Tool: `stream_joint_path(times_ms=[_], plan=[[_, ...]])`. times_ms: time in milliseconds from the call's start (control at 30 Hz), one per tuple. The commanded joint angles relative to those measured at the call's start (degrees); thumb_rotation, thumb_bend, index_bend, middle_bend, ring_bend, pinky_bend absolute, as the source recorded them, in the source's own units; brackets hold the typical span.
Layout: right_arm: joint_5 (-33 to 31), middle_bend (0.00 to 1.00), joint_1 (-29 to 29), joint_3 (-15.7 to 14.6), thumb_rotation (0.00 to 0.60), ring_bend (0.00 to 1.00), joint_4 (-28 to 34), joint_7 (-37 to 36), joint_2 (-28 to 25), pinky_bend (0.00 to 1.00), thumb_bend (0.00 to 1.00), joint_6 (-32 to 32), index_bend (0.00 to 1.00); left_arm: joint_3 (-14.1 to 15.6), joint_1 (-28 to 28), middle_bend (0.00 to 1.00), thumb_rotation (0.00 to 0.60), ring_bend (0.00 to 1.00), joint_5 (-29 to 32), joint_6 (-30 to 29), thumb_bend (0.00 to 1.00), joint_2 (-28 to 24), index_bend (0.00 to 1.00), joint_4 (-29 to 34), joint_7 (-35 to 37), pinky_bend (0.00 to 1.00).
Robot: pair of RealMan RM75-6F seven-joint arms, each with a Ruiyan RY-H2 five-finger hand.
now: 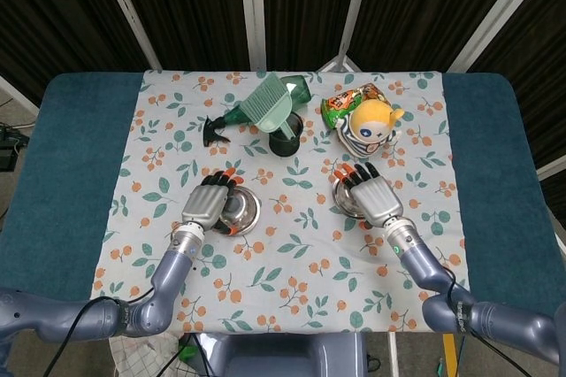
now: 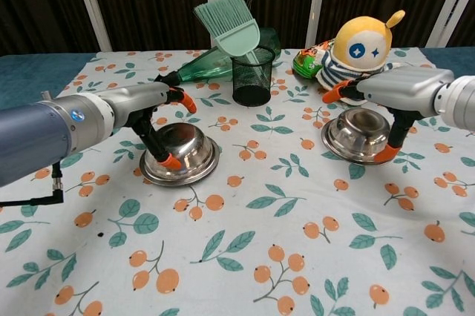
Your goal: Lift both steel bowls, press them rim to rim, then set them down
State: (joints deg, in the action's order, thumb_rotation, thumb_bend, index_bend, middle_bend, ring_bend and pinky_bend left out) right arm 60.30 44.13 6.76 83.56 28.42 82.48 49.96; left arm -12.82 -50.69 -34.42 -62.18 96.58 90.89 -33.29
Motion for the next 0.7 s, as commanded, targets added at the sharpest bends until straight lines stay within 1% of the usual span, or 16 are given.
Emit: stream_joint_path(times_ms=[33,100,200,233,300,367,467,600,700], plan=[[-1.2,0.0,-0.4,1.6,0.6,0.02,1.9,-2.7,-0.9,0.06,0.07,0.6,0.09,-0.5,0.5,0.0,0.6,0.0,-0.4,-0.6,0.04,-1.0,0.15,0.9,0.5,0.06],[-1.0,0.0,-1.0,3.0,0.6,0.02,2.5,-5.5,-1.5,0.06,0.07,1.9,0.09,-0.8,0.8,0.0,0.6,0.0,-0.9,-1.1,0.03,-2.0,0.14,2.0,0.8,0.06],[0.7,0.0,-2.7,5.8,0.6,0.02,1.9,-11.3,-2.1,0.06,0.07,6.3,0.09,-1.4,1.9,0.0,0.6,0.0,-3.1,-2.1,0.03,-4.9,0.14,4.9,2.2,0.05],[1.3,0.0,-3.0,6.1,0.6,0.03,1.7,-12.3,-2.2,0.06,0.06,7.0,0.09,-1.4,2.2,0.0,0.6,0.0,-3.7,-2.3,0.03,-5.6,0.14,5.6,2.4,0.05],[2.8,0.0,-4.1,7.1,0.6,0.04,0.6,-14.8,-2.7,0.06,0.06,9.8,0.09,-1.3,3.1,0.0,0.6,0.0,-6.4,-4.0,0.03,-7.7,0.14,7.4,3.0,0.05],[4.2,0.0,-5.7,7.8,0.6,0.05,0.2,-17.2,-4.3,0.06,0.06,12.4,0.09,-0.8,4.7,0.0,0.6,0.0,-10.6,-7.0,0.03,-10.7,0.15,9.9,3.4,0.05],[5.4,0.0,-8.8,8.4,0.6,0.06,1.4,-22.5,-8.6,0.06,0.06,14.9,0.1,1.5,8.1,0.0,0.6,0.0,-16.4,-11.2,0.04,-17.4,0.16,14.8,2.9,0.05],[6.0,0.0,-12.1,8.8,0.6,0.06,2.8,-27.7,-12.8,0.06,0.06,16.8,0.1,4.8,12.5,0.0,0.6,0.0,-21.3,-14.6,0.04,-24.5,0.16,19.4,3.2,0.05],[7.7,0.0,-15.1,8.6,0.6,0.06,4.1,-33.5,-15.1,0.06,0.06,18.9,0.1,7.3,16.5,0.0,0.6,0.0,-24.2,-16.8,0.04,-29.8,0.16,21.8,5.6,0.05]])
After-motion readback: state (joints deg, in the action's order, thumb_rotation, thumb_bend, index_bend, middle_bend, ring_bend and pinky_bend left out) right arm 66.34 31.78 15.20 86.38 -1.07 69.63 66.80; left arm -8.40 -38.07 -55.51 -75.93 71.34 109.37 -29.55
